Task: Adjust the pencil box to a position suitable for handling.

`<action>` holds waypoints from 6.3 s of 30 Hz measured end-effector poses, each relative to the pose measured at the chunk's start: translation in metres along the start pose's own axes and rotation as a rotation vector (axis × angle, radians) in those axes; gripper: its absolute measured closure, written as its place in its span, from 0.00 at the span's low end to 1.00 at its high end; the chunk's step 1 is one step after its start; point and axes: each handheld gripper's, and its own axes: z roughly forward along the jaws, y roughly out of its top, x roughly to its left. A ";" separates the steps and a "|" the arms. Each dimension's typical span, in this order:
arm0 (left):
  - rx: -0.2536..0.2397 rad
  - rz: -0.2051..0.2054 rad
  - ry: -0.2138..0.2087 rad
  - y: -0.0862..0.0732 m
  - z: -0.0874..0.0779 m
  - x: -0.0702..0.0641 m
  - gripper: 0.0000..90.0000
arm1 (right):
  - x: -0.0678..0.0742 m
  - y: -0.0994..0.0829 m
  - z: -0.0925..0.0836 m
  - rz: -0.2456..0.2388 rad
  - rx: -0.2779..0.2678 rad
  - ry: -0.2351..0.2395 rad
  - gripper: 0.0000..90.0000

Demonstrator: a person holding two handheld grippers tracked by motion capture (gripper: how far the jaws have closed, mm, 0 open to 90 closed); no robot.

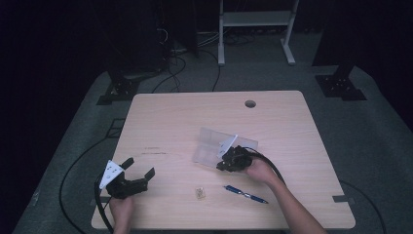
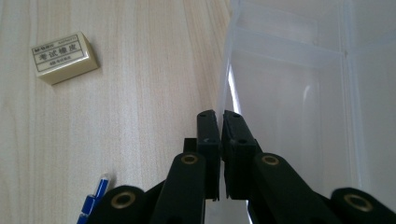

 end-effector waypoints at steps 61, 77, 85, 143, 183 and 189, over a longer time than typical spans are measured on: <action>0.015 0.003 -0.003 -0.001 0.004 -0.003 0.01 | 0.032 -0.097 -0.086 0.246 -0.159 -0.120 0.56; 0.019 0.010 -0.004 -0.001 0.005 -0.005 0.01 | 0.045 -0.141 -0.099 0.343 -0.163 -0.149 0.57; 0.017 0.009 -0.002 -0.001 0.004 -0.004 0.01 | 0.050 -0.150 -0.103 0.356 -0.146 -0.165 0.58; 0.014 0.010 -0.002 -0.001 0.003 -0.005 0.01 | 0.061 -0.153 -0.122 0.351 -0.169 -0.233 0.87; 0.016 0.009 -0.006 -0.001 0.004 -0.004 0.01 | 0.026 -0.056 -0.098 0.207 -0.160 -0.165 0.87; 0.014 0.008 -0.006 0.000 0.004 -0.004 0.01 | 0.021 -0.043 -0.086 0.171 -0.136 -0.163 0.87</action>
